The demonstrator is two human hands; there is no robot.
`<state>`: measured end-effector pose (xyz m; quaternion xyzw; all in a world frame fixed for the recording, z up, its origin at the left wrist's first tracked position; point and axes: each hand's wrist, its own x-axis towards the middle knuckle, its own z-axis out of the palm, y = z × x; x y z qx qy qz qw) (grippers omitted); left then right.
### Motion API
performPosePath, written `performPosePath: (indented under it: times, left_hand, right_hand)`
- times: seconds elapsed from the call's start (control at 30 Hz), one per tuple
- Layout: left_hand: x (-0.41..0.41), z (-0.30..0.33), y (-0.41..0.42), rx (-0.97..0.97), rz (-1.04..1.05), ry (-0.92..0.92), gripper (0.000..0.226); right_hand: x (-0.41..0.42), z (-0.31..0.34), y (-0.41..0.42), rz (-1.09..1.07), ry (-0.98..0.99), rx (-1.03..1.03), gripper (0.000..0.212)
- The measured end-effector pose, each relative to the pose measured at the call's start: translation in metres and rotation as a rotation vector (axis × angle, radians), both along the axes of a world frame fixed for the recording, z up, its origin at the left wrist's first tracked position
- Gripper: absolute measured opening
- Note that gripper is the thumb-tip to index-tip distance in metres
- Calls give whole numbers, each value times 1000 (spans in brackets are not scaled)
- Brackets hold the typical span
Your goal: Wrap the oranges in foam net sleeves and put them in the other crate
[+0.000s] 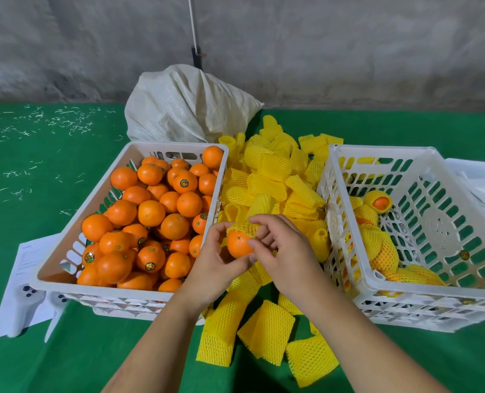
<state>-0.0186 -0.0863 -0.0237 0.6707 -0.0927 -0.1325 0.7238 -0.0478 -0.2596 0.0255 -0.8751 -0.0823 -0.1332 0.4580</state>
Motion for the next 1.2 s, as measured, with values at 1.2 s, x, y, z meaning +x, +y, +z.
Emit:
performPosePath:
  times: [1.2]
  left_hand:
    - [1,1,4,55,26,-102,71]
  right_hand:
    - [4,-7,-22,-122,-60,2,23]
